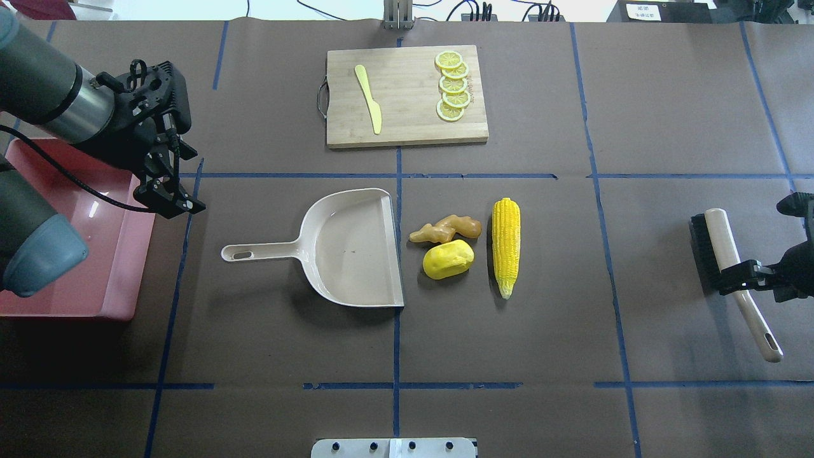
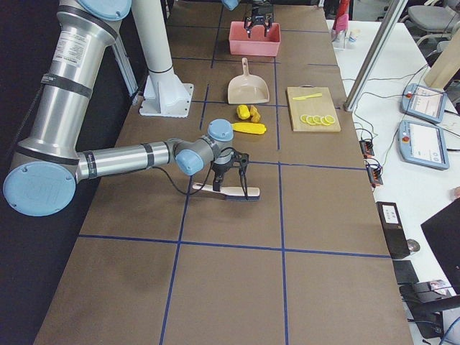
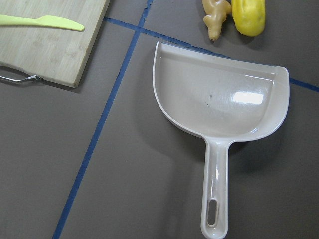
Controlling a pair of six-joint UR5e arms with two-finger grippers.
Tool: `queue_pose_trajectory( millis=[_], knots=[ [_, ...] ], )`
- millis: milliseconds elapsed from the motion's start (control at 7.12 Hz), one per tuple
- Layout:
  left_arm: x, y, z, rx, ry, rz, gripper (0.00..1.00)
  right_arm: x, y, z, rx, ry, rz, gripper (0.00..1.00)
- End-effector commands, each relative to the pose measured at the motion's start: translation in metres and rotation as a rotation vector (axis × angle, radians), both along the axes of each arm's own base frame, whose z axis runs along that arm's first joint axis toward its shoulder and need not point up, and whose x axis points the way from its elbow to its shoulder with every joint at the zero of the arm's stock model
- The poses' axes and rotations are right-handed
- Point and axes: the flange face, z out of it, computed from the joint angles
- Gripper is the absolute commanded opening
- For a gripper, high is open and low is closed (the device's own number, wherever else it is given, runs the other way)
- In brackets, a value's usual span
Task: Sweep and dump trash into bin
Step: 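Move the left gripper over the dustpan handle while the right gripper reaches the brush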
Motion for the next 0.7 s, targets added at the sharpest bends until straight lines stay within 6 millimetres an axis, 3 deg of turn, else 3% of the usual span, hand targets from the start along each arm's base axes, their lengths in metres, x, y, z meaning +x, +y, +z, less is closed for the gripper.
queue_pose_trajectory(
  millis=[0, 281, 562],
  knots=[
    [0.0, 0.0, 0.001, -0.001, -0.001, 0.0, 1.0, -0.014, 0.01, 0.015, -0.023, 0.019, -0.043, 0.99],
    [0.0, 0.0, 0.0, 0.003, 0.002, 0.0, 1.0, -0.016, 0.01, 0.023, -0.035, 0.027, -0.047, 0.88],
    [0.0, 0.0, 0.0, 0.003, 0.002, 0.0, 1.0, -0.018, 0.009, 0.031, -0.053, 0.031, -0.058, 0.48]
  ],
)
